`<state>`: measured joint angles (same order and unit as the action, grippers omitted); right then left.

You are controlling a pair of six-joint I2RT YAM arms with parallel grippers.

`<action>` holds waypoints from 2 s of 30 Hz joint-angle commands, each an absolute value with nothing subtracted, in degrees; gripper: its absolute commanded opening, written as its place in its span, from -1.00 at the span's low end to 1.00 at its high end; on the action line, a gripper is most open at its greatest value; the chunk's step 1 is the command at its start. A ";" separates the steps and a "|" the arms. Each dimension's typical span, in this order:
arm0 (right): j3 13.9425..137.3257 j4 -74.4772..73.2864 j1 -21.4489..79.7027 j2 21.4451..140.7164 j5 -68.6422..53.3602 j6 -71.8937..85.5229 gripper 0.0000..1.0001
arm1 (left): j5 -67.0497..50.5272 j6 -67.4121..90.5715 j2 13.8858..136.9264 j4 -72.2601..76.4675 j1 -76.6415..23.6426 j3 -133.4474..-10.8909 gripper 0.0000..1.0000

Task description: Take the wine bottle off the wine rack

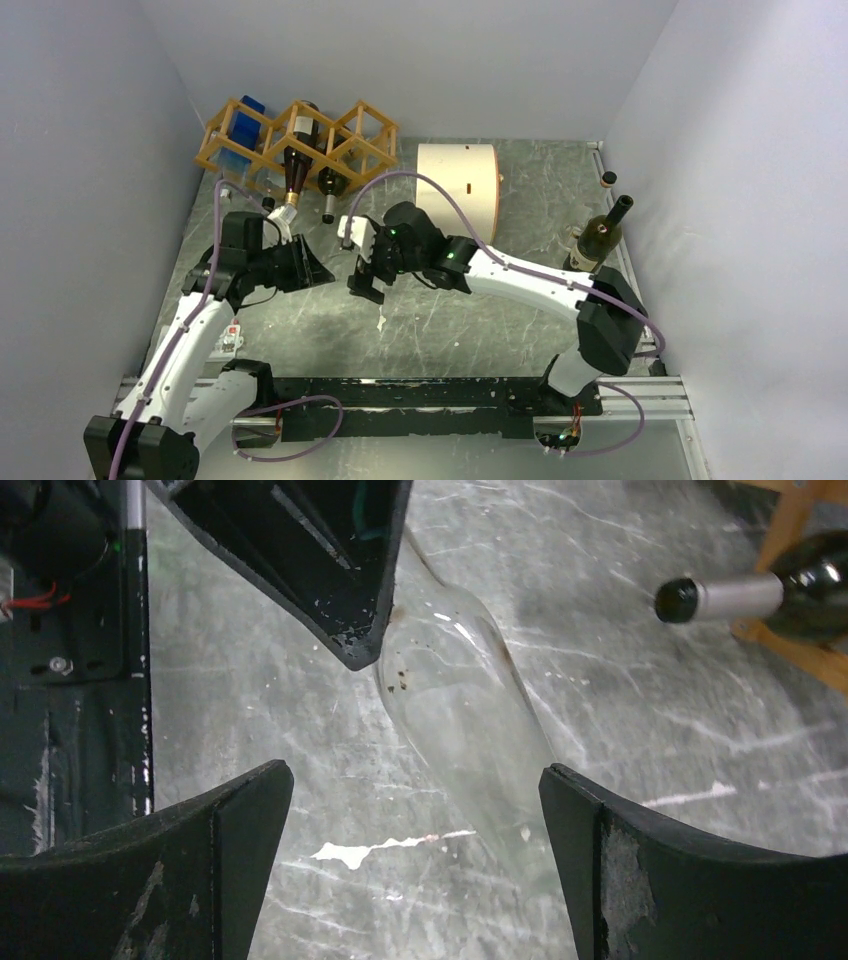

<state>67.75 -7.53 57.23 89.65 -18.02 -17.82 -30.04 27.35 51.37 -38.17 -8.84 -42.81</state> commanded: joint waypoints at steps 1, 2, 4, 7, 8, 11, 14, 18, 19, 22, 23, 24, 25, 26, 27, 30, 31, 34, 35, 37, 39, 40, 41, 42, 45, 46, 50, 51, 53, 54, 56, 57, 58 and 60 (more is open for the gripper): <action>69.69 -3.86 57.69 93.16 -24.40 -25.13 1.00 | -30.68 23.21 50.21 -43.58 -8.88 -45.63 -0.86; 69.96 -3.29 57.71 94.10 -24.73 -25.29 1.00 | -30.76 22.63 50.19 -44.20 -8.88 -46.08 -0.86; 70.34 -2.84 57.83 95.62 -25.18 -26.86 1.00 | -30.58 21.67 49.97 -45.39 -8.87 -46.91 -0.86; 69.74 0.20 58.26 96.82 -24.69 -28.67 1.00 | -30.55 18.88 49.66 -46.69 -8.88 -47.77 -0.86; 69.56 1.27 58.38 97.24 -24.14 -29.06 1.00 | -30.66 18.37 49.74 -47.03 -8.88 -47.96 -0.86; 70.34 2.45 58.86 98.82 -22.25 -30.04 1.00 | -30.65 17.23 49.90 -48.15 -8.88 -48.05 -0.86; 71.67 3.21 59.79 100.37 -20.91 -30.93 1.00 | -31.01 16.42 49.83 -48.54 -8.88 -47.98 -0.86; 73.36 3.20 60.85 102.19 -19.36 -31.38 0.94 | -31.06 15.77 49.84 -48.89 -8.88 -48.50 -0.86; 73.26 3.63 60.90 102.17 -19.26 -31.22 0.91 | -30.96 15.59 49.93 -49.22 -8.88 -48.81 -0.86; 72.71 4.87 61.02 101.81 -18.56 -30.53 0.74 | -31.04 15.39 49.88 -49.79 -8.88 -49.57 -0.81; 72.62 4.84 61.00 101.74 -18.34 -30.50 0.67 | -31.10 15.43 49.73 -49.92 -8.88 -49.68 -0.77; 72.46 4.96 61.05 101.65 -18.07 -30.54 0.60 | -31.02 15.41 49.68 -50.08 -8.88 -49.92 -0.73; 72.35 5.08 61.00 101.65 -17.60 -30.27 0.50 | -31.11 15.43 49.64 -50.33 -8.88 -50.15 -0.69; 72.34 5.10 61.00 101.73 -17.06 -30.10 0.44 | -31.24 15.32 49.62 -50.42 -8.88 -50.39 -0.65; 72.42 5.02 61.00 101.84 -16.69 -29.95 0.40 | -31.39 15.30 49.54 -50.49 -8.88 -50.69 -0.59; 72.72 5.01 61.00 102.10 -16.53 -28.85 0.19 | -32.10 15.47 49.50 -50.49 -8.88 -51.33 -0.49; 72.72 5.01 61.00 102.13 -16.85 -28.57 0.13 | -32.48 15.55 49.44 -50.38 -8.88 -51.53 -0.46; 71.92 5.82 61.00 102.04 -16.95 -27.70 0.04 | -33.19 16.19 48.91 -49.89 -8.88 -52.05 -0.37; 71.64 5.96 61.00 101.92 -17.07 -27.63 -0.01 | -33.14 16.29 48.87 -49.83 -8.88 -52.14 -0.33; 70.99 6.39 61.06 101.43 -16.89 -27.09 -0.15 | -32.56 16.14 48.91 -50.67 -8.88 -53.09 -0.18; 69.99 7.88 61.02 100.37 -16.10 -25.72 -0.28 | -32.07 15.80 48.85 -51.35 -8.88 -54.29 -0.02; 69.44 8.44 61.00 99.73 -15.92 -24.79 -0.30 | -31.92 15.70 48.60 -51.41 -8.88 -54.97 0.05; 68.67 8.97 61.00 99.00 -15.82 -23.92 -0.32 | -31.81 15.34 48.30 -51.21 -8.88 -55.80 0.35; 67.78 9.60 61.04 98.18 -15.82 -22.93 -0.37 | -31.67 15.15 47.95 -51.01 -8.88 -56.77 0.83; 64.64 12.10 60.91 95.52 -15.34 -19.66 -0.50 | -30.69 14.50 47.12 -50.61 -8.88 -59.77 0.99; 63.58 12.62 60.83 94.67 -15.08 -18.22 -0.56 | -30.09 14.30 46.86 -50.48 -8.88 -60.86 0.99; 59.52 14.25 60.10 90.21 -12.96 -13.77 -0.75 | -26.76 13.49 45.81 -49.96 -8.88 -64.75 0.99; 58.30 14.90 59.85 88.89 -12.22 -12.66 -0.79 | -26.09 13.42 45.41 -49.26 -8.88 -65.26 0.99; 55.08 16.07 59.28 85.68 -10.43 -10.01 -0.89 | -25.41 13.49 44.64 -47.53 -8.88 -65.71 0.99; 53.43 16.61 58.95 84.15 -9.71 -8.67 -0.93 | -25.27 13.61 44.31 -46.62 -8.88 -65.74 0.99; 49.75 17.59 58.22 80.76 -8.43 -6.25 -0.95 | -25.32 13.90 44.04 -44.80 -8.88 -65.56 0.99; 48.02 18.33 57.92 78.48 -7.79 -5.26 -0.95 | -25.97 14.12 44.10 -43.60 -8.88 -65.24 0.98; 46.66 18.96 57.66 76.91 -7.09 -4.35 -0.95 | -27.11 14.37 44.43 -42.35 -8.88 -64.72 0.99; 44.34 20.44 57.32 74.50 -5.64 -2.18 -0.96 | -31.16 15.51 46.06 -39.61 -8.88 -63.04 0.93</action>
